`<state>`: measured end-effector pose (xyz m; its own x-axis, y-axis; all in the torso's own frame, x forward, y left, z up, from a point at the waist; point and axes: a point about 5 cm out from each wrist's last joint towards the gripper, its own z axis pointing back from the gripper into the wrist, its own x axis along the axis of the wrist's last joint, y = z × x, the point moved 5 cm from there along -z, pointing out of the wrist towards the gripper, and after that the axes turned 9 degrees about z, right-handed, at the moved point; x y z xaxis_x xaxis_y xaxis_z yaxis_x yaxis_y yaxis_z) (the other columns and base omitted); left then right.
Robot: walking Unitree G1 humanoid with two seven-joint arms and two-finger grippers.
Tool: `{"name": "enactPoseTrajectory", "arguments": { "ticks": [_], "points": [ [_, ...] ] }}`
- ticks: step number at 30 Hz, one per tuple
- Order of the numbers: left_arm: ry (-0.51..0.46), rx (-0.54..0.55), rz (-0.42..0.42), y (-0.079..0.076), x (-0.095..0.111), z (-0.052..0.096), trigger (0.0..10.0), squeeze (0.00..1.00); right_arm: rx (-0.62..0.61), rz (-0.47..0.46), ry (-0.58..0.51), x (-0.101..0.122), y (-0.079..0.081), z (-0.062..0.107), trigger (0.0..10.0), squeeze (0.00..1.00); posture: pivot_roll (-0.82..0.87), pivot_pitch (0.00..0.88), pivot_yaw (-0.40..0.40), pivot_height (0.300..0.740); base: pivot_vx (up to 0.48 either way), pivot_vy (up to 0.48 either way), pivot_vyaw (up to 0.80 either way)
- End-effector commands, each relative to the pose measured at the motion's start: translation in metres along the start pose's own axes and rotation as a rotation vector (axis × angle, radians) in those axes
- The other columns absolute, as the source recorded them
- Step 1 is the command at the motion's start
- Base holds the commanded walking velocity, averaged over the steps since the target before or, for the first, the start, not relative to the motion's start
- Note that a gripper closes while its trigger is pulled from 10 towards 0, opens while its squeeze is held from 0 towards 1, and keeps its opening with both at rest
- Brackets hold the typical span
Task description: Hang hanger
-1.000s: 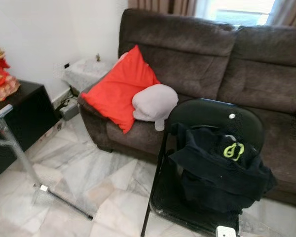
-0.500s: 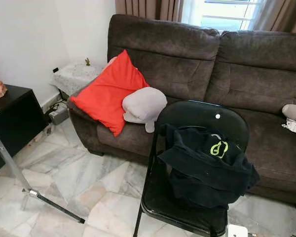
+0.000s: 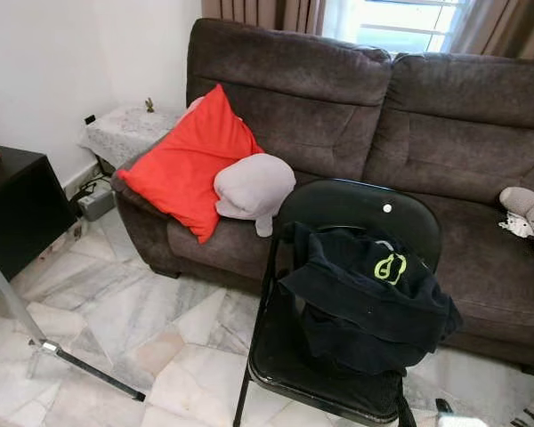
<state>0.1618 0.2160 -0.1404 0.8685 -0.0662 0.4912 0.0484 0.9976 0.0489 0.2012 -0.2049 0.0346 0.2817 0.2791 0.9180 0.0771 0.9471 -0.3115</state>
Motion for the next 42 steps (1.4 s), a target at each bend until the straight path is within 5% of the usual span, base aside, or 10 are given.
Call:
{"name": "enactPoseTrajectory", "arguments": {
  "ticks": [1,5,13,14,15,22,23,24,42],
  "points": [
    [0.018,-0.018,-0.024,-0.003,-0.005,0.000,10.0,0.00,-0.099,0.082,-0.051,0.020,-0.020,-0.013,10.0,0.00,-0.01,0.000,-0.026,0.740,0.000,0.000,0.00],
    [0.017,-0.024,-0.037,-0.004,-0.004,0.000,10.0,0.00,-0.102,0.246,-0.118,0.042,-0.019,-0.040,10.0,0.00,0.00,0.000,-0.023,0.740,0.000,0.000,0.00],
    [0.021,-0.025,-0.035,-0.005,-0.004,0.000,10.0,0.00,-0.079,0.332,-0.129,0.054,-0.002,-0.060,10.0,0.00,0.01,0.000,-0.029,0.740,0.000,0.000,0.00],
    [0.020,-0.024,-0.029,-0.005,-0.004,0.000,10.0,0.00,-0.077,0.348,-0.126,0.053,0.000,-0.059,10.0,0.85,0.01,0.000,-0.029,0.740,0.000,0.000,0.00],
    [0.019,-0.022,-0.023,-0.005,-0.004,0.000,10.0,0.00,-0.072,0.370,-0.122,0.051,0.003,-0.057,10.0,1.00,0.02,0.000,-0.034,0.740,0.000,0.000,0.00],
    [0.020,-0.020,-0.020,-0.005,-0.004,0.000,10.0,0.00,-0.071,0.464,-0.078,0.035,0.007,-0.052,10.0,1.00,0.01,0.000,-0.033,0.740,0.000,0.000,0.00],
    [0.020,-0.020,-0.019,-0.005,-0.003,0.000,10.0,0.00,-0.073,0.498,-0.060,0.030,0.007,-0.052,10.0,0.37,0.01,0.000,-0.031,0.740,0.000,0.000,0.00],
    [0.020,-0.021,-0.019,-0.005,-0.003,0.000,10.0,0.00,-0.077,0.504,-0.044,0.027,0.006,-0.053,10.0,0.00,0.01,0.000,-0.031,0.740,0.000,0.000,0.00],
    [0.019,-0.023,-0.014,-0.005,-0.001,-0.001,10.0,0.00,-0.096,0.560,0.034,0.010,-0.001,-0.066,10.0,0.00,0.02,0.007,-0.031,0.740,0.000,0.000,0.00]
  ]
}}
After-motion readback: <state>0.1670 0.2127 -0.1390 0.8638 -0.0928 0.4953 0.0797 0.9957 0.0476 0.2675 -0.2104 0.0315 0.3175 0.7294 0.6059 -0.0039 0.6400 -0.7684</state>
